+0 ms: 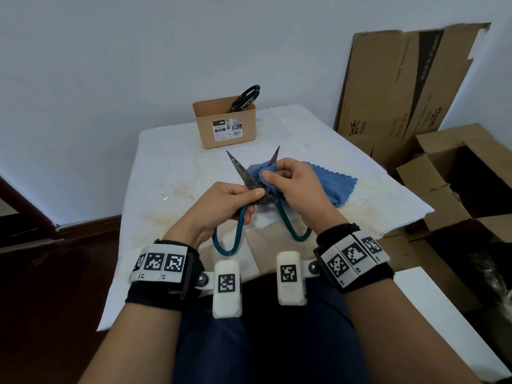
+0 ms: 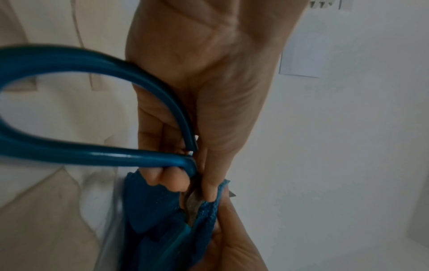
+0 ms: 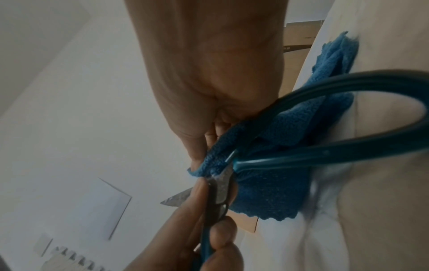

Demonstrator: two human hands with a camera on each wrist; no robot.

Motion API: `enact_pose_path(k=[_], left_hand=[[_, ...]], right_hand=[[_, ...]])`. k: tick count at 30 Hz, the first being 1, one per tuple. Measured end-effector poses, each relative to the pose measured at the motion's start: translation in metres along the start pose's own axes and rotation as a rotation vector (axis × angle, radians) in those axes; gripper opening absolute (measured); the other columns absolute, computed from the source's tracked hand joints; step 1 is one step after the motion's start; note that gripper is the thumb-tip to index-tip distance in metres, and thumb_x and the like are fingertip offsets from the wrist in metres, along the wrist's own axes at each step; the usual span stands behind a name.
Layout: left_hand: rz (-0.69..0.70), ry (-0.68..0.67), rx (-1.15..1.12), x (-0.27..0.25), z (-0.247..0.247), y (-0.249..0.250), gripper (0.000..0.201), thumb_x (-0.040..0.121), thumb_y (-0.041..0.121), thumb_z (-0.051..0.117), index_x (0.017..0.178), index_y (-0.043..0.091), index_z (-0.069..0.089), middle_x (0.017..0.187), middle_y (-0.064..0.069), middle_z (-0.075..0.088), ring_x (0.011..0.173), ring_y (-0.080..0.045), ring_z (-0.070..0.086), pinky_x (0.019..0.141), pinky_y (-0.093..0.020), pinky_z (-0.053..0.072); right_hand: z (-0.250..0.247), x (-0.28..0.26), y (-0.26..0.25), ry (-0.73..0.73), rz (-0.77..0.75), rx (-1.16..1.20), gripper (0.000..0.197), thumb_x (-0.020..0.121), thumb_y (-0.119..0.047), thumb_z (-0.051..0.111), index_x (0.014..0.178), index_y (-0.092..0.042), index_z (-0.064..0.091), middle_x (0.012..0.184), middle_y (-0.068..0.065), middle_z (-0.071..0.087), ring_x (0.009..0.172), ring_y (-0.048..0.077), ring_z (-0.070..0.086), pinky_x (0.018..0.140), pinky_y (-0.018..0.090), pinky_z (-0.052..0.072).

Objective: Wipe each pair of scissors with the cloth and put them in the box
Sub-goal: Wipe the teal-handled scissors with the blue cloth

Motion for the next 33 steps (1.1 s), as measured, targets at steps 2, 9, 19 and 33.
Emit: enact_pose_path(k=[2,9,19,33], left_hand=[[0.002,0.001,0.002,0.0,0.0,-0.001,0.033,0.093,0.027,0.069,0.08,-0.004,0.068,0.06,-0.005,0.059,0.05,-0.014,0.053,0.059,-0.023,0.049],[0.015,0.018,0.025,0.001,0.0,-0.002,0.034,0.09,0.027,0.072,0.077,-0.003,0.068,0.059,-0.006,0.058,0.049,-0.015,0.052,0.058,-0.024,0.048],[0.001,0.02,0.022,0.0,-0.001,-0.004,0.034,0.09,0.026,0.072,0.065,0.004,0.065,0.059,-0.007,0.058,0.05,-0.016,0.052,0.06,-0.026,0.048],[-0.03,0.002,-0.005,-0.009,-0.008,-0.009,0.038,0.09,0.026,0.071,0.055,0.014,0.066,0.057,-0.005,0.056,0.05,-0.015,0.05,0.058,-0.023,0.047]], right_hand=[[0.0,0.001,0.002,-0.001,-0.007,-0.02,0.01,0.089,-0.02,0.068,0.089,-0.01,0.065,0.086,0.014,0.07,0.078,0.02,0.067,0.073,0.035,0.057],[0.001,0.0,0.003,-0.004,-0.029,-0.067,0.015,0.091,-0.02,0.066,0.078,-0.024,0.061,0.071,-0.005,0.063,0.068,0.008,0.06,0.065,0.024,0.047],[-0.001,-0.001,0.006,-0.02,-0.04,-0.026,0.013,0.096,-0.013,0.058,0.092,-0.012,0.07,0.085,0.007,0.074,0.077,0.016,0.069,0.071,0.027,0.055],[-0.019,0.003,0.02,0.256,0.169,0.038,0.028,0.101,-0.021,0.044,0.096,-0.002,0.063,0.092,0.029,0.063,0.076,0.023,0.053,0.074,0.048,0.054]])
Point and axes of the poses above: each hand's wrist, its own x-axis towards the middle knuckle, its own z-axis out of the palm, y = z × x, the point moved 3 cm from there along x, towards the middle knuckle
